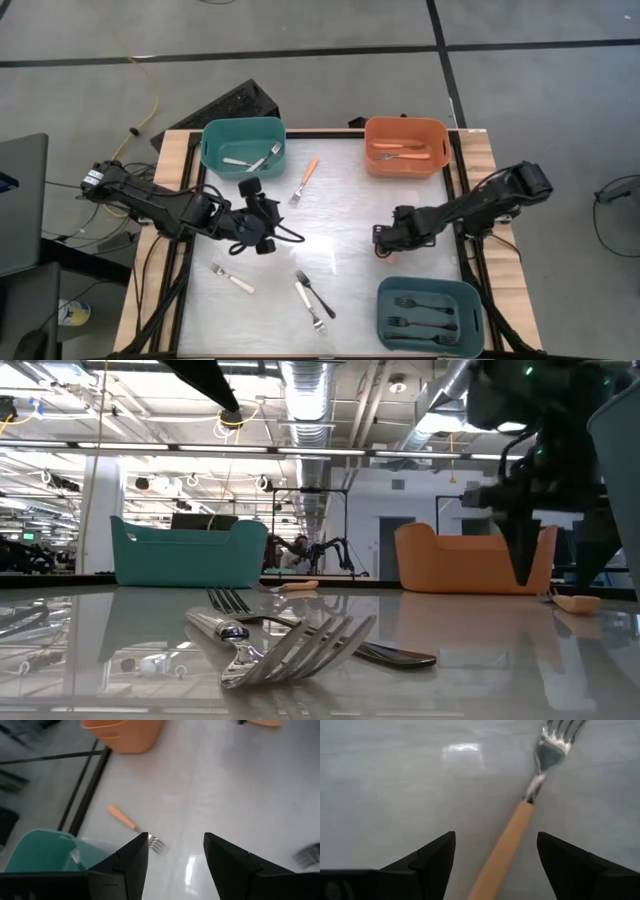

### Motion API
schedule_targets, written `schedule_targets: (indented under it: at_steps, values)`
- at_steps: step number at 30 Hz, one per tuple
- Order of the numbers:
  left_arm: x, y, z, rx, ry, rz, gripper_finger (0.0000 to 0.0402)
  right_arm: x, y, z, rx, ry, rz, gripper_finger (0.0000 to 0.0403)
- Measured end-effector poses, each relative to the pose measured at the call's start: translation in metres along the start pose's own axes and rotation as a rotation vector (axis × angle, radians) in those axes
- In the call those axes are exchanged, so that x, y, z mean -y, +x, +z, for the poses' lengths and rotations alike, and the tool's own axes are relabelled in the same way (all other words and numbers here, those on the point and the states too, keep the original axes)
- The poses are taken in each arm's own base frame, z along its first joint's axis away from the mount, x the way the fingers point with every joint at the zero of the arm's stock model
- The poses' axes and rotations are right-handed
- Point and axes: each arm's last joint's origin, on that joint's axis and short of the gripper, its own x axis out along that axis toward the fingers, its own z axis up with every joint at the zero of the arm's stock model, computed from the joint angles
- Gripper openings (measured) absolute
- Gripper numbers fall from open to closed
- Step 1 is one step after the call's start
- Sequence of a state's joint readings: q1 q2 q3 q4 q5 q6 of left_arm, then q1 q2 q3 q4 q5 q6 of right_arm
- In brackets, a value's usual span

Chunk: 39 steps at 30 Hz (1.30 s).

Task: Sort silverware by color (type)
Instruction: Put the orange fork into the orange bin

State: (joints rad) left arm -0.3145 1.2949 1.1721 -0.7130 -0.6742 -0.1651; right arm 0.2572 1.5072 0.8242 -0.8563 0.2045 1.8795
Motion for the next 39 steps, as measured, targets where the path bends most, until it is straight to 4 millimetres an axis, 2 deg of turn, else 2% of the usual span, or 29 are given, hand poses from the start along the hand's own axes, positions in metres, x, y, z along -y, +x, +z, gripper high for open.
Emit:
schedule_targets:
  at_steps: [8,12,16,20,22,28,31,33,39]
  values:
    - [0.001,0.000,-0.001,-0.011,0.052,-0.041,0.0177,-0.009,0.026,0.005,-0.024,-0.022,-0.101,0.0223]
    - [0.001,0.000,-0.002,-0.018,0.059,-0.040,0.0177,-0.014,0.032,0.007,-0.045,-0.068,-0.088,0.0152]
    - [0.001,0.000,-0.002,-0.018,0.058,-0.039,0.0177,-0.017,0.031,0.010,-0.042,-0.103,-0.056,0.0063]
    - [0.001,0.000,-0.002,-0.017,0.047,-0.036,0.0177,-0.017,0.022,0.016,-0.013,-0.157,0.006,0.0057]
    - [0.000,0.000,-0.001,-0.017,0.030,-0.029,0.0177,-0.019,0.011,0.021,0.001,-0.181,0.062,0.0057]
    - [-0.004,0.003,0.000,-0.015,-0.051,0.005,0.0177,-0.016,-0.047,0.049,0.077,-0.336,0.220,0.0057]
    - [-0.007,0.005,0.003,0.011,-0.101,0.029,0.0177,-0.010,-0.079,0.076,0.187,-0.486,0.250,0.0057]
    - [-0.009,0.006,0.007,0.041,-0.136,0.040,0.0177,-0.006,-0.093,0.096,0.256,-0.620,0.255,0.0057]
    - [-0.014,0.009,0.021,0.156,-0.245,0.044,0.0177,0.008,-0.112,0.167,0.401,-0.878,0.137,0.0057]
